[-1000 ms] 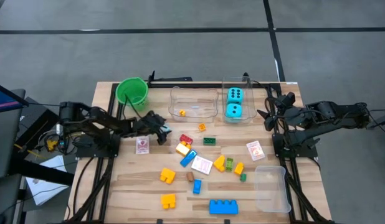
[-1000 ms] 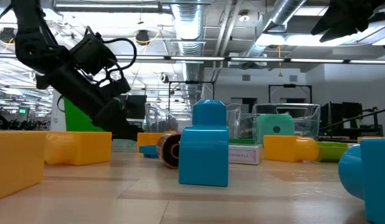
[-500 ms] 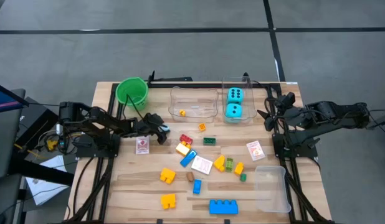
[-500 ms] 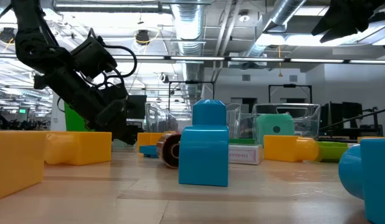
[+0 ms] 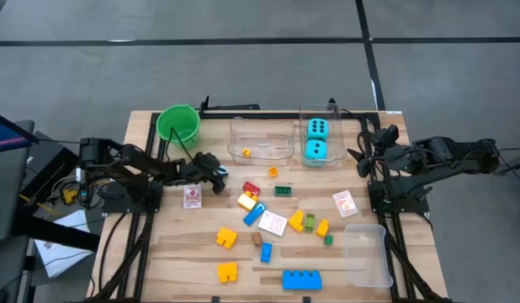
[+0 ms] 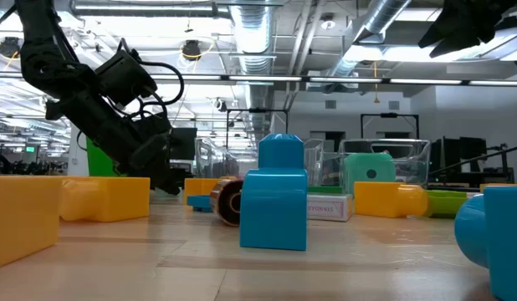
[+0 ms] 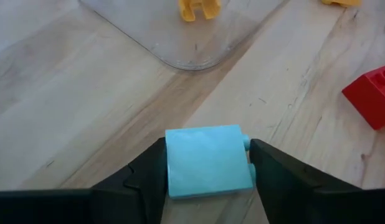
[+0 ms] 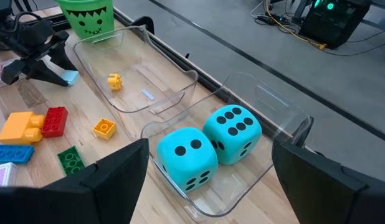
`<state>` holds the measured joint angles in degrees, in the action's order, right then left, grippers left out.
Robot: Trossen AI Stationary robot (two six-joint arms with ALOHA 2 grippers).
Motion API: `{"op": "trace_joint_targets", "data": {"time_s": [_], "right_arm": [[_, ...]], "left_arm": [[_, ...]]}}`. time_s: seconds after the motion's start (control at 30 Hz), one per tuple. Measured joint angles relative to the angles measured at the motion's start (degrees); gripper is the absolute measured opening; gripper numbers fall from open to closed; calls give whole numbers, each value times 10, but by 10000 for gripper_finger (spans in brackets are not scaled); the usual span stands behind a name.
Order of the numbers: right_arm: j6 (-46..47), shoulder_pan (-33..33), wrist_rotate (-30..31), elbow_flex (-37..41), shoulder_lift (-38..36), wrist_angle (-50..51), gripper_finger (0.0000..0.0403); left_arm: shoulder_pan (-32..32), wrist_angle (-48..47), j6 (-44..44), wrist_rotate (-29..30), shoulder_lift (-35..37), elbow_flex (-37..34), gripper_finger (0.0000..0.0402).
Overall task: Pick & Place Toys
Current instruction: Put the light blue gamepiece into the left transparent bin
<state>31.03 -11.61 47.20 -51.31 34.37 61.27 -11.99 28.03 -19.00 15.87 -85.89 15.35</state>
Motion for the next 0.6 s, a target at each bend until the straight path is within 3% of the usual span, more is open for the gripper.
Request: {"op": "trace_joint_targets", "data": {"time_s": [0.2,0.47,0.6], "right_arm": [[0,0,0,0,0,0,331],[0,0,0,0,0,5,331],[0,0,0,0,0,6,331]], "left_arm": [[1,6,0,-14,5,-1,189],[5,93,23,-174,36,0,194],[8,188,56,-204,64,1,191]]}}
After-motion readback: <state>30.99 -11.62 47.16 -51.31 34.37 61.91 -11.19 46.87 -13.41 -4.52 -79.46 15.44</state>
